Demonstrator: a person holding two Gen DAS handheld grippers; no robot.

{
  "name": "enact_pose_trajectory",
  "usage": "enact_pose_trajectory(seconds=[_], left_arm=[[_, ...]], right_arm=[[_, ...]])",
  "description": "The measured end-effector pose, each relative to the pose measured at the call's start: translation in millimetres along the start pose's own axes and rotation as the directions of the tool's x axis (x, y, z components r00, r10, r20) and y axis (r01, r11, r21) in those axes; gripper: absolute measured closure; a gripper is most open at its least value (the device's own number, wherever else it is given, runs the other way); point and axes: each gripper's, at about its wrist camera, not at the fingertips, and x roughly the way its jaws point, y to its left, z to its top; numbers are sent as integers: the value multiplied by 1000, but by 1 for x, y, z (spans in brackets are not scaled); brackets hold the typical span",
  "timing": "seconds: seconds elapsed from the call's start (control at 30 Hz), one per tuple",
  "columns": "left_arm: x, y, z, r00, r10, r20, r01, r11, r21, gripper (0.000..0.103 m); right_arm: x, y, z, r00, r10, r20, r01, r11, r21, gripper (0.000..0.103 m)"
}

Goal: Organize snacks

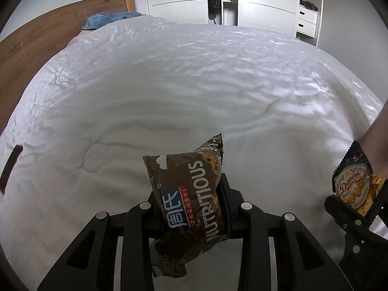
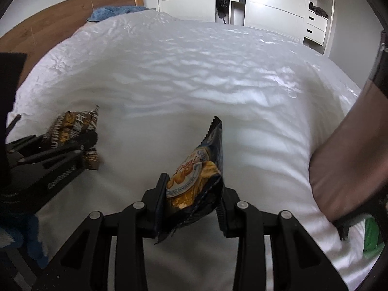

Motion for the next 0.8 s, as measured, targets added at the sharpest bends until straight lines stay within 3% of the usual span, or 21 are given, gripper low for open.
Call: enact_pose_trajectory(seconds=[0.4, 0.8], left_arm=[[-49, 1, -26, 999, -36, 4, 36, 999, -5, 74], [-103, -18, -60, 996, -87, 11, 86, 995, 53, 74]], right_arm=[[-64, 13, -32, 1000, 7, 18, -7, 1000, -7, 3], [-118, -2, -80, 1000, -16, 6, 15, 1000, 18, 3]])
